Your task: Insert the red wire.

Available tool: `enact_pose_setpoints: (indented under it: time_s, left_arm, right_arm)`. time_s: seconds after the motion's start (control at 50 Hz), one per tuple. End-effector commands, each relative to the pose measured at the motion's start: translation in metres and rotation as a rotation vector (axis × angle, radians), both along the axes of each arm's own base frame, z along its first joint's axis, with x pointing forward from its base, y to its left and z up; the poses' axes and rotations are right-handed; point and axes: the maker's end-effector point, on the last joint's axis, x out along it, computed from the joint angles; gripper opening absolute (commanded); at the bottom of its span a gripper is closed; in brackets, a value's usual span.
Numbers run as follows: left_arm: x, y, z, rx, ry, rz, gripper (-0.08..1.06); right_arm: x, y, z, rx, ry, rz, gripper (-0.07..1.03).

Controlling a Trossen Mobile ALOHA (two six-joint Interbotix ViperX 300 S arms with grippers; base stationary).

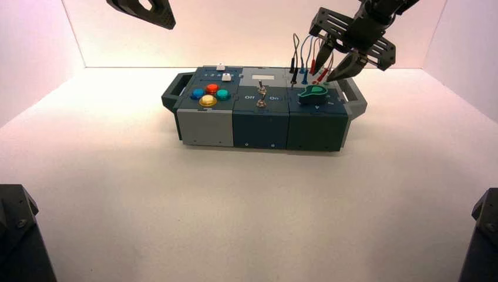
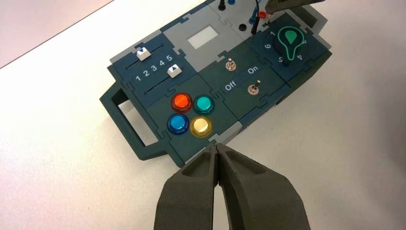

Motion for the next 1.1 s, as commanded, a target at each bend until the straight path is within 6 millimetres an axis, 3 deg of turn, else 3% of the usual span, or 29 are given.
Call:
enact_pose_setpoints:
  time_s: [0.02, 0.32, 1.1]
  left_arm:
    - [0.0062, -0.0042, 0.0137, -0.019, -0.038, -0.003, -0.03]
    - [0.0057, -0.0038, 0.0125, -0.017, -0.037, -0.003, -0.03]
    - [0.0059, -0.0037, 0.0126, -0.015, -0.04, -0.006, -0.03]
  right_arm:
    - [0.0072, 0.0031, 0.015, 0.013, -0.044, 0.0, 0.45]
    - [0.0104, 0.0034, 0.0125, 0.01, -0.043, -0.002, 0.45]
    - [0.0172, 0.0039, 0.006, 0.005, -0.038, -0.007, 0.32]
